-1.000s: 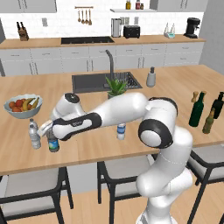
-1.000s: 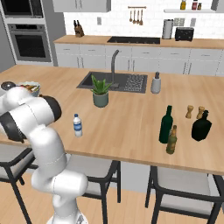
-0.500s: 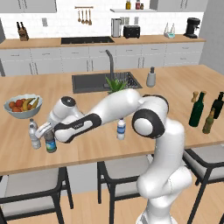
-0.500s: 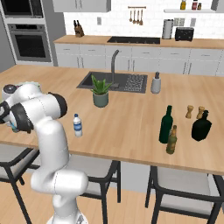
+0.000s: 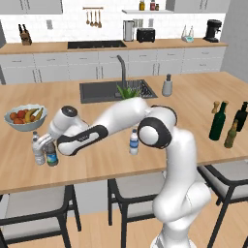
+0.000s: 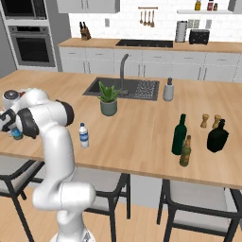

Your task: Move the plastic bottles in the middle to the plastics group, and the glass bottles in the middle to the glass group.

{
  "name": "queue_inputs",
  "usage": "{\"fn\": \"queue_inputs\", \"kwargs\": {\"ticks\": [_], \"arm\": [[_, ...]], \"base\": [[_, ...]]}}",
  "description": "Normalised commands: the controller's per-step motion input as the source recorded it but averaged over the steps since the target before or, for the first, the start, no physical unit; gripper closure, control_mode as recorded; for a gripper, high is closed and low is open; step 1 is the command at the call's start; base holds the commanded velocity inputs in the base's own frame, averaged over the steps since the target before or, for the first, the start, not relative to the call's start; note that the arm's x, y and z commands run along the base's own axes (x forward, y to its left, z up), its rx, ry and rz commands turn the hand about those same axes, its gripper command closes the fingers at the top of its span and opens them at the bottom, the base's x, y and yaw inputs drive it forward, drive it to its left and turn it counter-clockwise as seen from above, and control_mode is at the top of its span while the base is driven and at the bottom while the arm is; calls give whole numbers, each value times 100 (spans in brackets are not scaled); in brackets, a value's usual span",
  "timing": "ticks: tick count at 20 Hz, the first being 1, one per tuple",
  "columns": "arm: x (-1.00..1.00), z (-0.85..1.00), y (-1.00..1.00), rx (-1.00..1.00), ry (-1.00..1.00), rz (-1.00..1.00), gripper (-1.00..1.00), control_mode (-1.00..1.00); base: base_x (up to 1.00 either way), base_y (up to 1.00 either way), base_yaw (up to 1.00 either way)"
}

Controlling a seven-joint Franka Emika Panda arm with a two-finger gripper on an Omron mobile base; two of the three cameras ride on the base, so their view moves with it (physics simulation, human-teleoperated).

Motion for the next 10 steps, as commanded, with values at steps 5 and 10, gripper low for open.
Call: {"fn": "queue_inputs", "kwargs": {"ticks": [5, 10], "arm": [[15, -27, 4, 0, 0, 0, 100, -100], [7, -37, 0, 0, -1, 0, 100, -100]], "base": [[0, 0, 0], [0, 0, 0]]}}
